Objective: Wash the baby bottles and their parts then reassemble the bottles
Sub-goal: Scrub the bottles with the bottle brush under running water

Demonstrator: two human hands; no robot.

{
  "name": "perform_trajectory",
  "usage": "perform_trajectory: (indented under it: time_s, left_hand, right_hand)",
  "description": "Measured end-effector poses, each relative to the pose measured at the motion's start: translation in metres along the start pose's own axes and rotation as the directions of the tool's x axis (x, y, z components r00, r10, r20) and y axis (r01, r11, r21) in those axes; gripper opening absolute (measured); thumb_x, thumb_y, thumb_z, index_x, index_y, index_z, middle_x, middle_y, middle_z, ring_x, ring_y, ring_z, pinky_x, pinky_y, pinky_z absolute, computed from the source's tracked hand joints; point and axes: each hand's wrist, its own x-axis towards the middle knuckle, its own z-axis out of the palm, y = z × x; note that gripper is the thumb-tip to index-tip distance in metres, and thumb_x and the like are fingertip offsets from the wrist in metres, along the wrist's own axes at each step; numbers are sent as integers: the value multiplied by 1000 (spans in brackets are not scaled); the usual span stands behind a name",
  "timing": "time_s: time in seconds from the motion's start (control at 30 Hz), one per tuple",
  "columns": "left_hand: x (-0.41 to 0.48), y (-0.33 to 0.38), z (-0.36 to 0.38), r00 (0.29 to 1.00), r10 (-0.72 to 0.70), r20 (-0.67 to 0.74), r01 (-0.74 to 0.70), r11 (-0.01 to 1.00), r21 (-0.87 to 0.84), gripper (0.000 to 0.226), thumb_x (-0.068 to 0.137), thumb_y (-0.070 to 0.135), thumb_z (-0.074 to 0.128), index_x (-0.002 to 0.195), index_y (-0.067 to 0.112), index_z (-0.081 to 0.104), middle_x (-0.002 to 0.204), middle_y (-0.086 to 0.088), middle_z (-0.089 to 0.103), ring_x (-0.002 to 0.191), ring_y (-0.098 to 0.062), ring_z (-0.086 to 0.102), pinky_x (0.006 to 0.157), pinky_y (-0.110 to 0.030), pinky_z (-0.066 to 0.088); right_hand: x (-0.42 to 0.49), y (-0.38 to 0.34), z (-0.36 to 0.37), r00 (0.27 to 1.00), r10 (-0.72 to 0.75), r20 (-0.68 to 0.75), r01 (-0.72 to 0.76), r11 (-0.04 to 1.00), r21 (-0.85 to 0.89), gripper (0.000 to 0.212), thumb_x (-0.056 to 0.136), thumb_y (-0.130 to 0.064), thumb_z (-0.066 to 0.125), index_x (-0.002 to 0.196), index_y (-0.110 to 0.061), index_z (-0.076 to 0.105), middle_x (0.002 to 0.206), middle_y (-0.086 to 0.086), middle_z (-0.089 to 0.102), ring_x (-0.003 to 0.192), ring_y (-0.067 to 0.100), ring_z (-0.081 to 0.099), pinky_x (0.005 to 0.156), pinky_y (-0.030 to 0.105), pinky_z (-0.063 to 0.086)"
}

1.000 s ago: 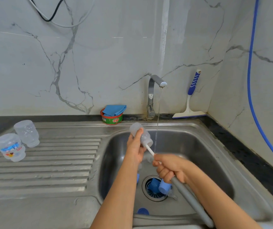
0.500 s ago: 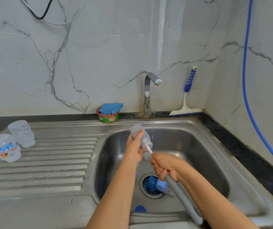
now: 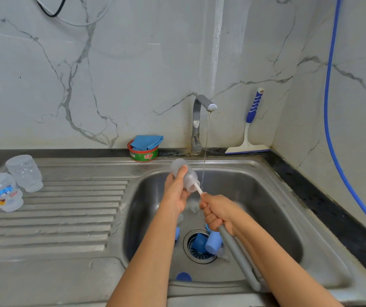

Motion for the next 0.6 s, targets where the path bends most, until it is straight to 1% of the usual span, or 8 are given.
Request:
perform_trajectory:
  time_s: [0.03,0.1,0.2,0.3,0.4,0.5,0.57,0.6]
  left_hand:
    - [0,-1,-1,1000,31,-6,-31,999,19,50,89,26,66,132,10,47,121,-18,59,95,-26,63,74,-40,58]
    - [-1,-1,-1,998,56,-28,-56,998,30,49,89,25,66,132,11,48,120,-15,59,89,-23,63,67,-37,57]
    - [2,-2,-5,996,33,-84,-33,999,6,47,88,27,67,128,9,50,113,-15,61,88,-24,63,72,-41,57]
    - [-1,-3,-8,986,-121,-111,114,991,-69,49,87,32,68,122,2,51,108,-20,62,87,-27,64,72,-38,57]
    - [-6,2,-8,970,-233,-73,217,959,-182,44,89,32,66,115,1,48,102,-23,57,83,-31,63,73,-38,56]
    - [-5,10,-7,974,-223,-37,206,944,-259,47,90,31,65,120,0,48,111,-27,56,97,-35,62,65,-42,60]
    - [-4,9,-6,984,-177,-31,163,952,-258,49,90,31,65,122,0,47,115,-25,57,109,-35,60,65,-43,60]
    - [-3,8,-6,987,-159,-38,145,958,-247,48,90,31,65,122,1,46,113,-23,58,108,-33,61,66,-42,59]
  right_hand:
    - [0,2,2,999,-15,-45,9,992,-123,37,100,-30,35,68,-15,41,45,-6,30,33,6,21,30,15,16]
    - [-1,5,7,997,-4,-74,-16,964,-266,33,99,-29,32,71,-14,41,45,-5,30,34,7,22,31,16,17]
    - [-3,5,8,995,101,11,-93,951,-294,31,98,-26,32,70,-15,38,46,-5,29,33,6,21,30,15,18]
    - [-2,6,-3,944,246,219,-219,966,-140,37,97,-22,35,61,-19,36,45,-8,27,30,2,20,27,12,17]
    - [-1,2,-10,882,275,382,-333,938,92,39,96,-19,40,57,-18,37,42,-8,27,27,2,23,24,12,18]
    - [-4,-5,-9,826,163,540,-435,793,426,32,87,-20,49,57,-13,40,37,-5,30,23,4,25,22,11,20]
    - [-4,-7,-8,817,69,572,-457,683,570,32,87,-19,49,57,-10,42,36,-2,32,21,7,27,21,13,23]
    - [-3,-7,-6,821,50,568,-462,644,610,35,90,-19,46,57,-8,43,35,-2,33,21,9,30,21,14,24]
